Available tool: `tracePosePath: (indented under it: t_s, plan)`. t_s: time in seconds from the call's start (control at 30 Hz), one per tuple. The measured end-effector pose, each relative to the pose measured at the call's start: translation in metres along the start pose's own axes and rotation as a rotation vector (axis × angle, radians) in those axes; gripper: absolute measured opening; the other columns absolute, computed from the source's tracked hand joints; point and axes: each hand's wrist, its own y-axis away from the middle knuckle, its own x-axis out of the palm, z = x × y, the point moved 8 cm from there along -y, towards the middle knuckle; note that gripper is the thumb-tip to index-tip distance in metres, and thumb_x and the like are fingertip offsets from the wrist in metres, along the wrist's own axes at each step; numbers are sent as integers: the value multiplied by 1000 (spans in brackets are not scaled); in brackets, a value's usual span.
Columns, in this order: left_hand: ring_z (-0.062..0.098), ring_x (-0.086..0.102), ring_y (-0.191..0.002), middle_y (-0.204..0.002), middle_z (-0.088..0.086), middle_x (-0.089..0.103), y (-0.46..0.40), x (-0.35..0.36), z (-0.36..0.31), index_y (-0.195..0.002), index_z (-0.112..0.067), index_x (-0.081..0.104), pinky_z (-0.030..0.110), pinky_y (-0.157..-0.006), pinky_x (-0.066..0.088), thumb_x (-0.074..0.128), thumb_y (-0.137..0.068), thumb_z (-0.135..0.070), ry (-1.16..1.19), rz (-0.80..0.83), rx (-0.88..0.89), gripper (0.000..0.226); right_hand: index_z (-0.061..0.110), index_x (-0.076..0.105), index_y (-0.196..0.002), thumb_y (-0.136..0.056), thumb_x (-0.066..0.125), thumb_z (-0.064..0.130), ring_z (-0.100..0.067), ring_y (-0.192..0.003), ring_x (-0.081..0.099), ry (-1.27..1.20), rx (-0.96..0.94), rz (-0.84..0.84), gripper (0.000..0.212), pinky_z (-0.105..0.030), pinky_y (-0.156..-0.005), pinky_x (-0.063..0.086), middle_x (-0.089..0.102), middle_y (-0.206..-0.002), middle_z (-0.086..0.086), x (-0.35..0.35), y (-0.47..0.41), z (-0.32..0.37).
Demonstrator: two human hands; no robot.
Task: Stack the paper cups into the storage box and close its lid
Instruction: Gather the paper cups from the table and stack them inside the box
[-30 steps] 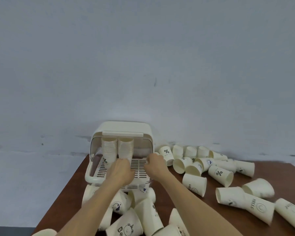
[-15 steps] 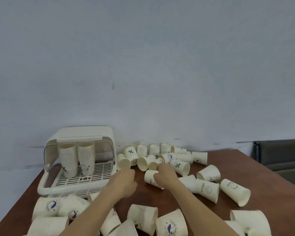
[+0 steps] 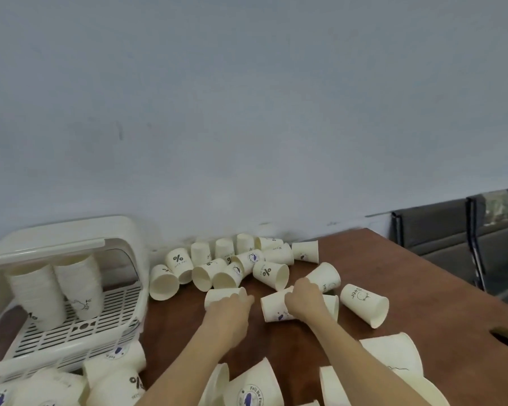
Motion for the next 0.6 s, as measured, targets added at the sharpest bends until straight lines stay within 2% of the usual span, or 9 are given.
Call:
tracePosePath:
  t_s: [0.07,0.17,0.27,0.4,0.53,0.6]
  plan:
    - [28,55,-105,-119,8,51,-9,8,-1,-131,-15,40,41,-89,45,48,-92,-11,-112,-4,4,41,8,52,-106,-91,45,13,-31,-102,60,-32,23,22,17,-30,-73,44,57,-117,-13,8,-4,-3]
    - [29,56,-107,-119,11,55,-16,18,6,-137,-9,36,37,-88,44,47,-92,-7,-192,19,-40,47,10,47,-95,-87,45,11,-32,-93,64,-93,64,-12,8,-32,-69,49,56,-117,-13,15,-9,-7]
    - [27,56,-111,-121,10,55,-18,19,11,-134,-8,40,34,-85,43,49,-91,-4,-232,12,-46,44,6,53,-106,-86,48,11,-29,-95,62,-124,87,-59,21,-34,-73,52,58,-114,-13,17,-10,-5]
    - [26,55,-110,-119,9,56,-14,13,19,-123,-8,51,31,-80,42,52,-90,-1,-249,3,-52,34,1,45,-126,-84,48,8,-33,-97,64,-196,102,-39,43,-39,-79,55,60,-112,-16,22,-6,4]
    - [26,61,-102,-112,7,61,-6,1,35,-118,-9,52,30,-70,38,53,-86,1,-175,-42,-106,34,-2,52,-121,-81,46,7,-28,-84,58,-177,26,-40,41,-34,-68,50,50,-97,-8,20,2,21]
    - [25,61,-100,-111,7,61,0,-4,40,-117,-11,54,31,-68,38,53,-86,1,-152,-43,-102,33,-1,51,-121,-83,45,10,-24,-84,52,-142,-34,-52,40,-32,-69,45,47,-97,-6,18,7,32]
